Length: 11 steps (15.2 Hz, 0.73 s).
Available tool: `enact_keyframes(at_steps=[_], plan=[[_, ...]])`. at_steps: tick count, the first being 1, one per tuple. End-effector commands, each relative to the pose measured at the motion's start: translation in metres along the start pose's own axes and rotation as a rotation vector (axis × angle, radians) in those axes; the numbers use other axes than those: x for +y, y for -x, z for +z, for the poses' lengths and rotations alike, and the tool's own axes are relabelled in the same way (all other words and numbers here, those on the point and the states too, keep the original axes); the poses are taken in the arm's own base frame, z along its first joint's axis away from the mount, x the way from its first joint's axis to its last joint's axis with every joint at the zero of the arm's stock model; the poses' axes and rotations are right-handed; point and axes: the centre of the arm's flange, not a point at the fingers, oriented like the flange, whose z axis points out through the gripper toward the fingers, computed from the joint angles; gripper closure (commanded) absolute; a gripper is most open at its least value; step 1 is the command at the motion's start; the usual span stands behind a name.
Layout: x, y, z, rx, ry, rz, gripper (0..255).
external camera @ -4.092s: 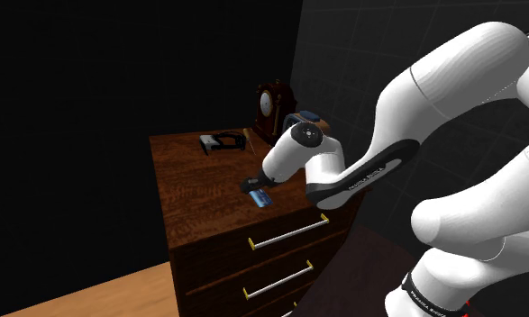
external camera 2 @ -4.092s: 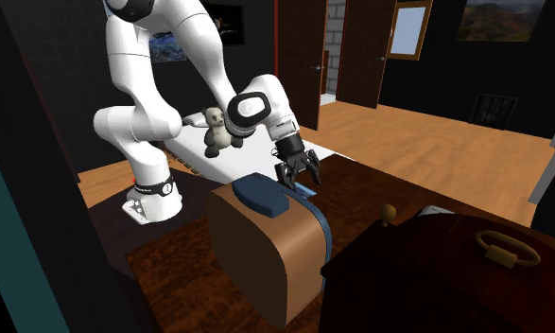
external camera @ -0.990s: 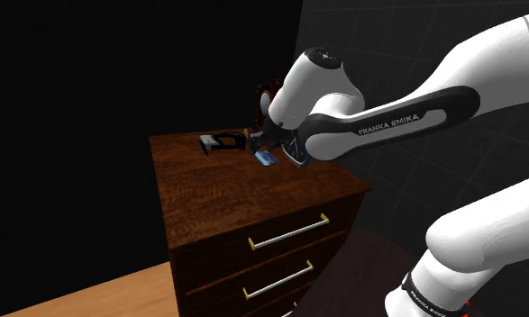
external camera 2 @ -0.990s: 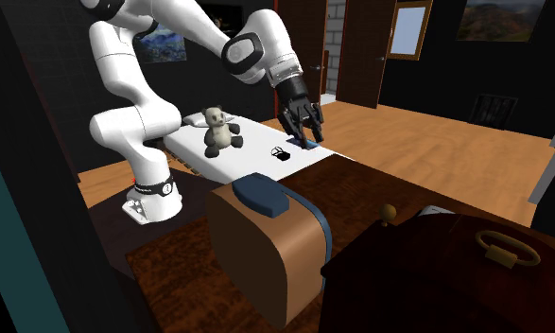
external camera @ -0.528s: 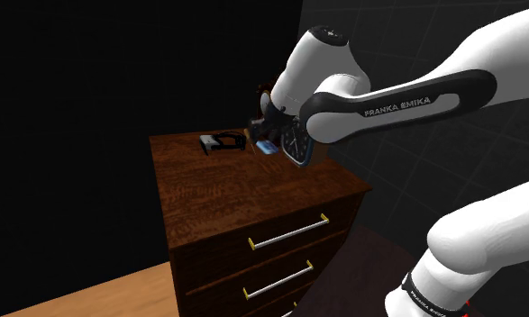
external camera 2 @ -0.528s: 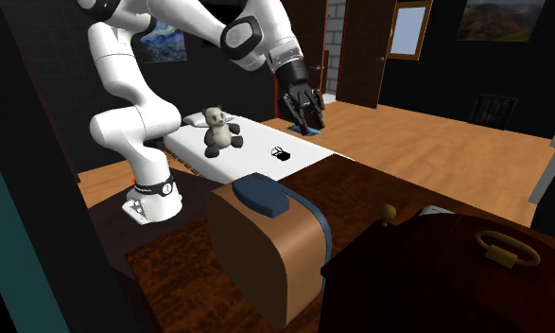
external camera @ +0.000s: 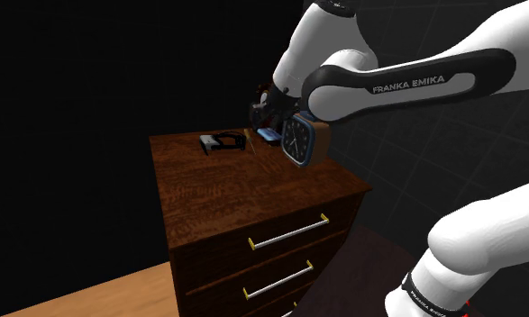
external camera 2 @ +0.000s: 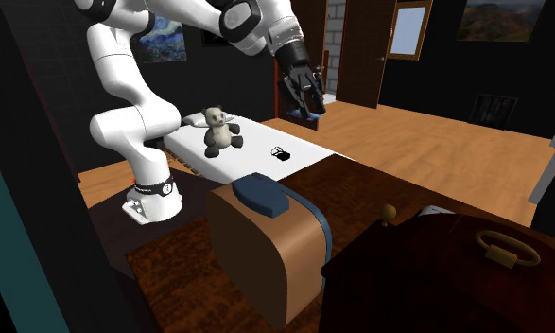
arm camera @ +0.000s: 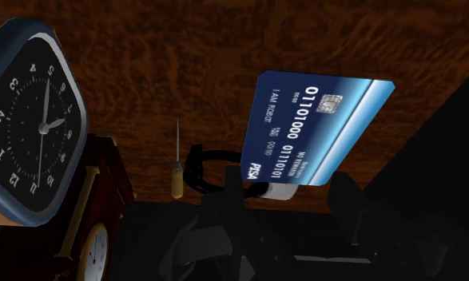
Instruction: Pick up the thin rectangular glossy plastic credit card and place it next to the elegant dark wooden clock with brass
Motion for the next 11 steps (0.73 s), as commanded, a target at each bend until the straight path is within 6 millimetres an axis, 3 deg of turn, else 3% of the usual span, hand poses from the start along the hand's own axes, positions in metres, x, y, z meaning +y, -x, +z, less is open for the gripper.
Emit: enact_keyframes(at_steps=[1, 11], plan=[[0.000, -0.007, -0.009, 0.000, 0.000, 0.000, 255], [0.000, -0.036, -0.053, 0.000, 0.000, 0.000, 255]])
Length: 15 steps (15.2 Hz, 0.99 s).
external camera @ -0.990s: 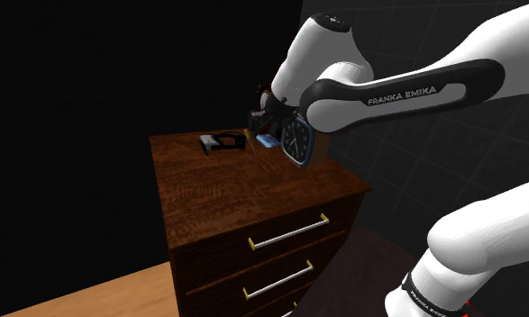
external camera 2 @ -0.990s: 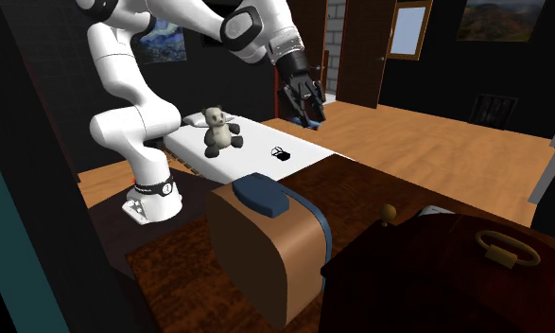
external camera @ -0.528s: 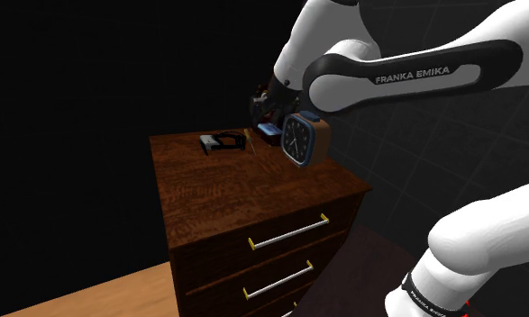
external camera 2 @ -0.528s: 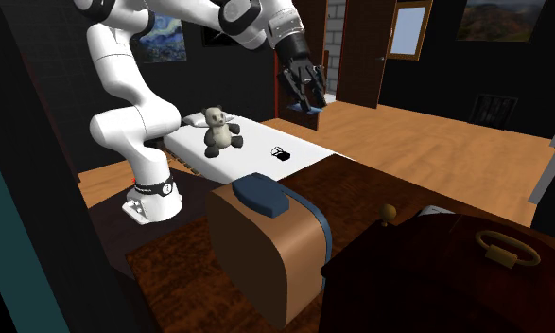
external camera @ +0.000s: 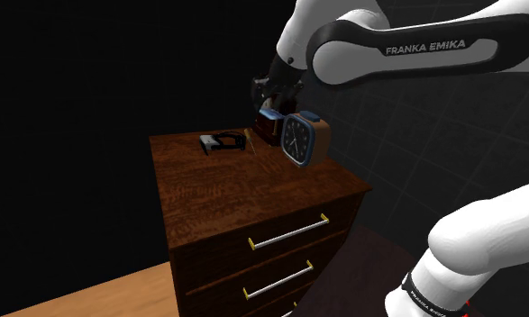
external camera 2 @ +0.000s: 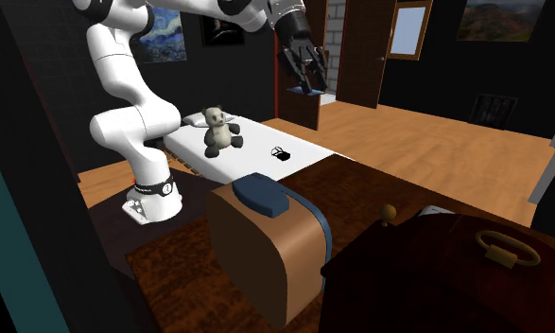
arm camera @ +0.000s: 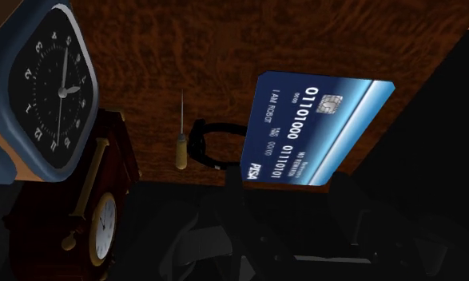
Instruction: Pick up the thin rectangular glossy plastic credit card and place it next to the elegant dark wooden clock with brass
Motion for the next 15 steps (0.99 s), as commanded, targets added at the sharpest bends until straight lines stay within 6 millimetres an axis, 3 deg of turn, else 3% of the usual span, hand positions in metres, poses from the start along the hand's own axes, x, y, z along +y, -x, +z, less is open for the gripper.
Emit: enact_keyframes(at_steps=[1, 15], plan=[[0.000, -0.007, -0.008, 0.000, 0.000, 0.000, 255], [0.000, -0.045, -0.066, 0.000, 0.000, 0.000, 255]])
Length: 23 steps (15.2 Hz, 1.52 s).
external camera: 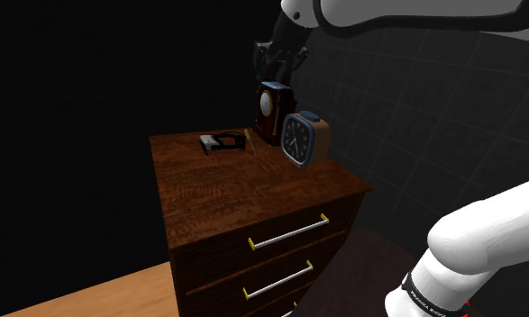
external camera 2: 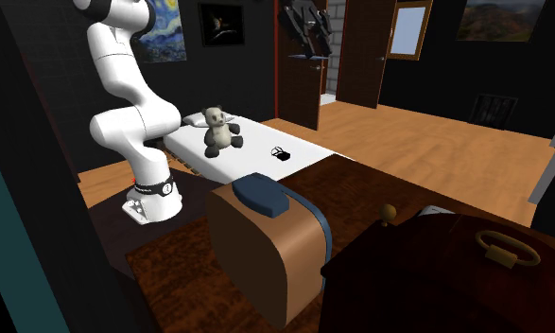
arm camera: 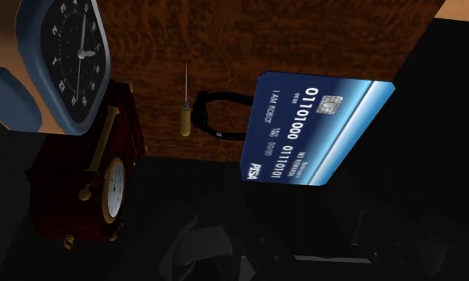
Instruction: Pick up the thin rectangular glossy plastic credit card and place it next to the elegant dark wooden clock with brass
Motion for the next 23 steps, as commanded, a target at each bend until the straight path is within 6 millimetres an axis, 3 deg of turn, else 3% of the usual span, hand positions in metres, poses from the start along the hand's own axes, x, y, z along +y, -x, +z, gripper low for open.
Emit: enact_keyframes(at_steps=[1, 19, 23], plan=[[0.007, -0.012, 0.003, 0.000, 0.000, 0.000, 255], [0.122, -0.190, 0.120, 0.000, 0.000, 0.000, 255], [0.122, -0.179, 0.137, 0.000, 0.000, 0.000, 255]])
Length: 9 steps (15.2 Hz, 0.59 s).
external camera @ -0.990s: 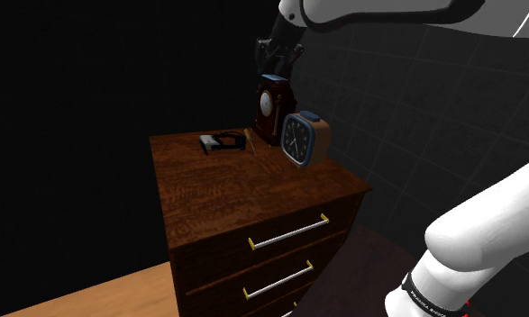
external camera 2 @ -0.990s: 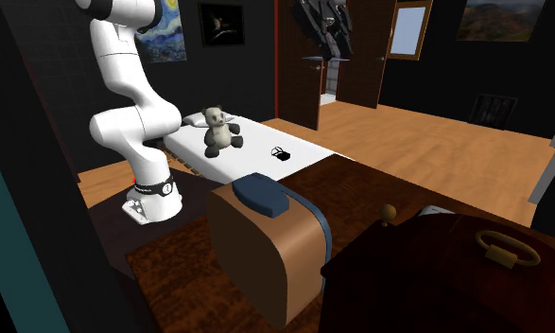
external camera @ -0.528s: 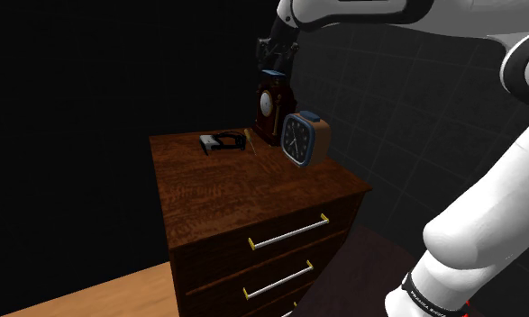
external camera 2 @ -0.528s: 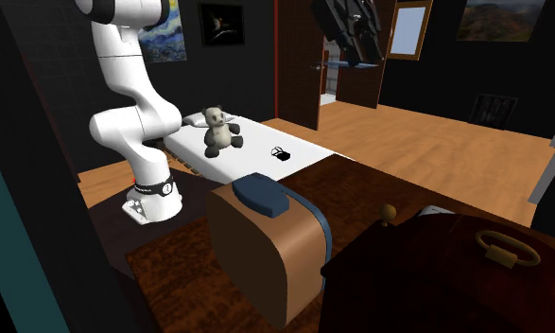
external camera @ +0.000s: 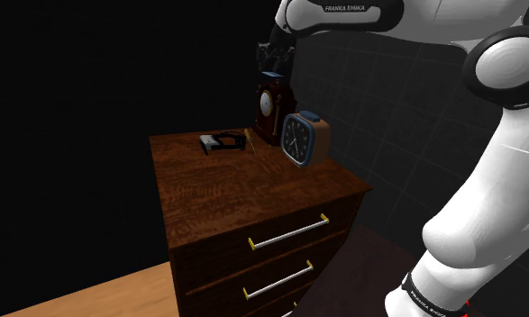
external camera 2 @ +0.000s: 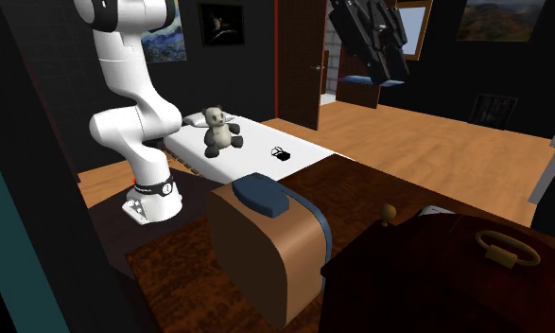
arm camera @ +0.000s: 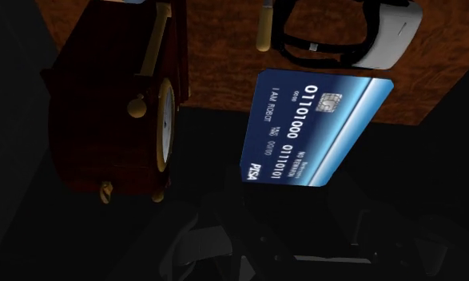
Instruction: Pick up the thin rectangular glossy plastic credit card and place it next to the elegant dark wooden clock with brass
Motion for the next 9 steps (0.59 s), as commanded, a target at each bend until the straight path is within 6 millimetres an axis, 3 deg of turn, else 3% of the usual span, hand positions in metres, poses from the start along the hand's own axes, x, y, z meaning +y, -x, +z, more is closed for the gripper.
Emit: enact_keyframes(at_steps=[1, 9], plan=[[0.000, 0.005, 0.010, 0.001, 0.000, 0.000, 255], [0.000, 0.028, 0.045, 0.001, 0.000, 0.000, 255]])
